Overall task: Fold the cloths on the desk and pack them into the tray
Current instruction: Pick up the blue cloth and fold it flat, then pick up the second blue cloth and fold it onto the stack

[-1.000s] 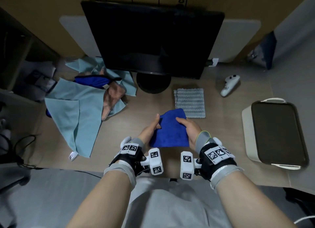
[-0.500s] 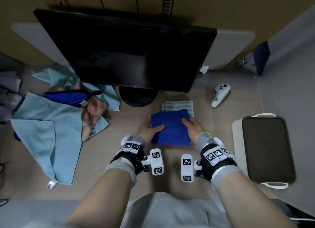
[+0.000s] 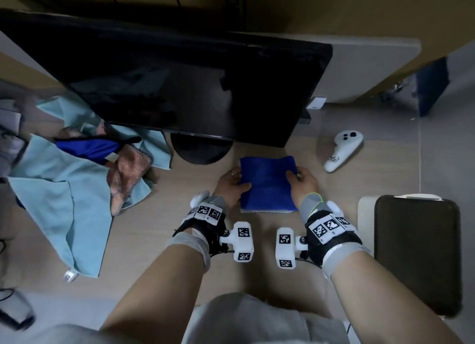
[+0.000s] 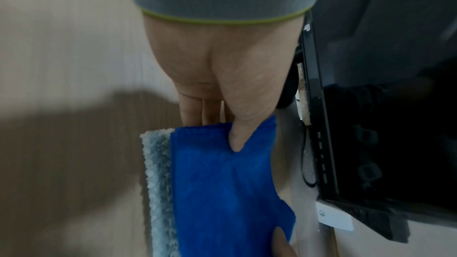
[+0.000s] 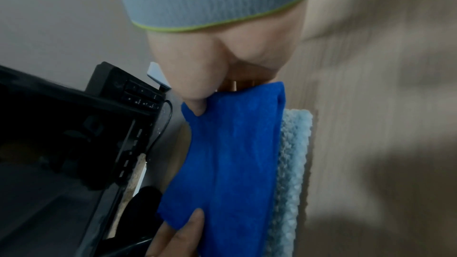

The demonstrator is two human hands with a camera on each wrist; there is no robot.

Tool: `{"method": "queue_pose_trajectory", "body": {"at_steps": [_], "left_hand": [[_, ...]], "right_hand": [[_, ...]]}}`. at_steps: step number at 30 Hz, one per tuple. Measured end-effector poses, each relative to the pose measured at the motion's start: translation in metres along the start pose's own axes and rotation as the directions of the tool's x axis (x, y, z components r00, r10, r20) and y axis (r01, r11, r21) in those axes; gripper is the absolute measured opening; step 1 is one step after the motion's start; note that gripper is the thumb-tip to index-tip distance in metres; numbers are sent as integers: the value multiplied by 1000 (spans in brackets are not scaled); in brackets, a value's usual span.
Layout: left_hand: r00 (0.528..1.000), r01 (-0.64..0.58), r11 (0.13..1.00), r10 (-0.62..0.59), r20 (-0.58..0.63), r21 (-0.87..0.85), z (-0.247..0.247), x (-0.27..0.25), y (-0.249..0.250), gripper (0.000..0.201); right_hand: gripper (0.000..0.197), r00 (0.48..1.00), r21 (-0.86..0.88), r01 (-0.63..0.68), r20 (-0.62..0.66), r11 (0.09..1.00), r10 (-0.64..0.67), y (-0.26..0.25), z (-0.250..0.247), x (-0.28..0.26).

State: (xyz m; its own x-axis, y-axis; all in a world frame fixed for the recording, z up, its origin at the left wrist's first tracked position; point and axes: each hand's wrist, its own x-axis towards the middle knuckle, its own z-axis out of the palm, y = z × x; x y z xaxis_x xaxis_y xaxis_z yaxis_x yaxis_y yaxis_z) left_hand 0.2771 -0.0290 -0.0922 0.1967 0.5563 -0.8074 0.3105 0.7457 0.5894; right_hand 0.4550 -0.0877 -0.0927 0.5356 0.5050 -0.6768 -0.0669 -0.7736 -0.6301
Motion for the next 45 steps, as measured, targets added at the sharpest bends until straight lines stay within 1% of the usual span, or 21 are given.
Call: {"method": "queue_pose_trajectory", "body": {"at_steps": [4, 6, 8, 10, 11, 13, 15, 16, 18, 20, 23, 25, 27, 29, 31, 33, 37, 39, 41, 44, 45], "left_hand": [[998, 53, 998, -54, -45, -36, 8, 2, -5, 39], [995, 59, 997, -62, -73, -47, 10, -1, -5, 30], [993, 63, 997, -67, -99, -43, 9, -3, -5, 26], [989, 64, 997, -68, -132, -37, 6, -6, -7, 33], [988, 59, 998, -60, -145, -13, 5, -9, -7, 40], [992, 23, 981, 1, -123, 192, 2, -14, -9, 58], [996, -2, 890, 43, -80, 457, 2, -20, -14, 67], [996, -5, 854, 51, -74, 519, 1, -21, -20, 72], [995, 9, 848, 44, -87, 529, 2, -23, -24, 68], [995, 24, 857, 30, -97, 514, -1, -23, -27, 58], [994, 53, 873, 1, -110, 485, -14, -14, -43, 72], [991, 62, 898, -2, -136, 436, -24, -6, -59, 75], [991, 59, 942, -16, -131, 332, -28, -15, -53, 69], [991, 46, 971, -14, -135, 234, -32, -40, -41, 56], [990, 40, 986, -17, -141, 159, -43, -54, -44, 44], [985, 22, 993, -1, -175, 118, -54, -66, -45, 36], [959, -36, 997, 54, -279, 72, -89, -92, -57, 32], [940, -20, 997, 44, -339, 74, -112, -104, -68, 31], [920, -6, 998, 31, -391, 66, -134, -119, -81, 35], [900, -21, 1000, 22, -436, 8, -157, -133, -84, 31], [895, -39, 999, 30, -445, -10, -165, -140, -82, 28]], "right_hand": [[33, 997, -33, -51, 62, 998, 53, 12, -5, 3], [36, 997, -18, -41, 57, 999, 42, 15, -7, 2], [37, 998, 2, -34, 48, 999, 34, 14, -7, 0], [40, 998, 12, -43, 53, 999, 42, 12, -7, -2], [44, 997, -1, -57, 56, 998, 57, 13, -8, -4], [54, 996, -50, -75, 53, 996, 78, 16, -9, -7], [58, 995, -126, -88, 45, 988, 95, 19, -12, -10], [56, 993, -162, -100, 42, 982, 108, 23, -13, -12], [51, 988, -175, -142, 42, 974, 151, 30, -15, -16], [49, 983, -176, -177, 25, 968, 184, 37, -14, -24], [53, 975, -156, -220, -68, 963, 212, 42, -11, -42], [54, 969, -126, -227, -127, 966, 211, 43, -8, -54], [47, 975, -137, -183, -149, 973, 163, 43, -5, -60], [36, 979, -145, -147, -164, 978, 123, 42, -1, -71], [22, 981, -164, -127, -165, 978, 100, 40, 5, -84], [7, 990, -210, -97, -118, 973, 74, 34, 15, -91], [15, 999, -196, 30, 50, 980, -20, 26, 55, -105], [11, 988, -162, 39, 153, 986, -14, 28, 84, -115], [8, 970, -131, 35, 245, 991, -2, 34, 111, -128], [4, 946, -132, 74, 324, 988, -27, 31, 138, -138], [7, 941, -127, 82, 337, 988, -35, 25, 144, -143]]}}
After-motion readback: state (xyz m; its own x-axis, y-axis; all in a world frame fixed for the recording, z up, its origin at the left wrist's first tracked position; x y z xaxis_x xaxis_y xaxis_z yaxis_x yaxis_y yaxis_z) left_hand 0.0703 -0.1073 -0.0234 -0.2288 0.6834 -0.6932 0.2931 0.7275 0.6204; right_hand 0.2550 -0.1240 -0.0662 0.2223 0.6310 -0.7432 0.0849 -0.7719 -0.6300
